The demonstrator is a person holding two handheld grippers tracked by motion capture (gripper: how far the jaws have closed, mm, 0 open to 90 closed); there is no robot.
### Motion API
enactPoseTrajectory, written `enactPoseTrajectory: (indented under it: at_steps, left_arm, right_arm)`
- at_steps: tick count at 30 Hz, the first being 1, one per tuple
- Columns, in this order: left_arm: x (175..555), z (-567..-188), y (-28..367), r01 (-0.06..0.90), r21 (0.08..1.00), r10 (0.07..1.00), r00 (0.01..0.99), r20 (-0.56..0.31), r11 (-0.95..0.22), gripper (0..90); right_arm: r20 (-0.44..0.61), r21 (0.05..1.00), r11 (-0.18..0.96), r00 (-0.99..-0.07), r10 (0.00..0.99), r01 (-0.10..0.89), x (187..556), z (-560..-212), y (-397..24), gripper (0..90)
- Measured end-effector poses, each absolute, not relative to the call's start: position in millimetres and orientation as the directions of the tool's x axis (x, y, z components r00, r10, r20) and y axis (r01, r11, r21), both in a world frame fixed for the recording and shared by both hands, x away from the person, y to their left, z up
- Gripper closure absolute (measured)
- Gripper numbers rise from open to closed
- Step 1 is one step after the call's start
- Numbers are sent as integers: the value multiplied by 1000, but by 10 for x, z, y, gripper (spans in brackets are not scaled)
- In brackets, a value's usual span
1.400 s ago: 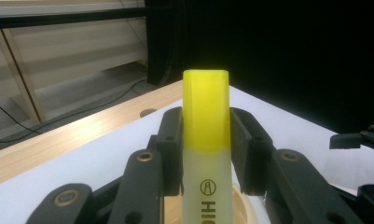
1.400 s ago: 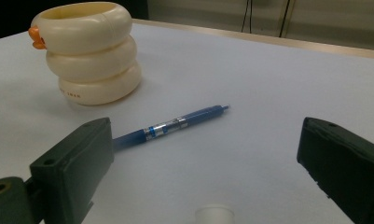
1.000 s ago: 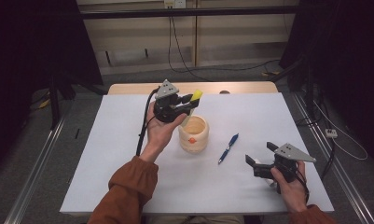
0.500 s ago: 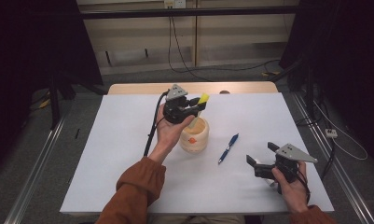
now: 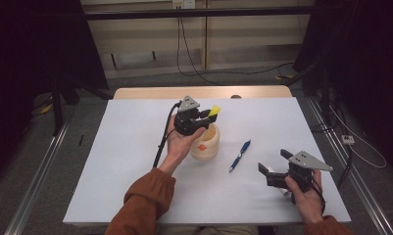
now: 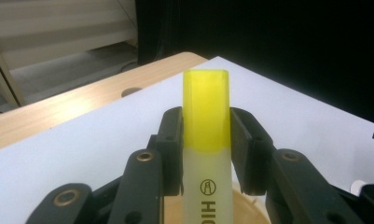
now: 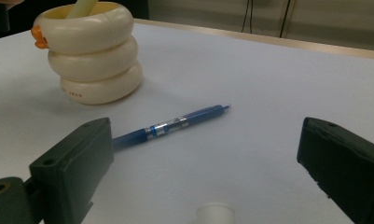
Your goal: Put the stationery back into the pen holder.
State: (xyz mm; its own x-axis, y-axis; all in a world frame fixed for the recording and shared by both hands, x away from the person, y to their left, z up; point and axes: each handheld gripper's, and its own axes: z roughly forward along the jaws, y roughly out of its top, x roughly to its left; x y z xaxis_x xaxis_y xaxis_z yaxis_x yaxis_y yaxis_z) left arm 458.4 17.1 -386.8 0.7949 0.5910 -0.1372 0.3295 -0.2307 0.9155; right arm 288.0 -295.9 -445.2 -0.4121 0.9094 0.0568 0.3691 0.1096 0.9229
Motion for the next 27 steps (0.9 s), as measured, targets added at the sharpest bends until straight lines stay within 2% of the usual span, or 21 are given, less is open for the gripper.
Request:
enactPoseTrajectory:
  at_steps: [12, 14, 15, 20, 27]
  left_arm:
    - [4571, -3957, 264, 359, 902, 576, 801, -164, -241, 651]
    - [4567, -3938, 272, 367, 900, 589, 790, -169, -235, 488]
    - [4560, -3929, 276, 367, 902, 592, 788, -171, -228, 441]
    - [4522, -3861, 290, 344, 908, 599, 788, -142, -238, 285]
    - [4525, -3817, 343, 352, 895, 599, 791, -127, -275, 113]
  right_arm:
    - [54, 922, 112, -410, 911, 370, 2873, -4456, -2965, 35]
    - [54, 922, 112, -410, 911, 370, 2874, -4456, -2963, 35]
    - [55, 922, 111, -409, 911, 370, 2875, -4456, -2962, 35]
    - [54, 922, 112, -410, 910, 370, 2873, -4454, -2957, 35]
    - [53, 922, 111, -406, 912, 371, 2873, -4455, -2963, 35]
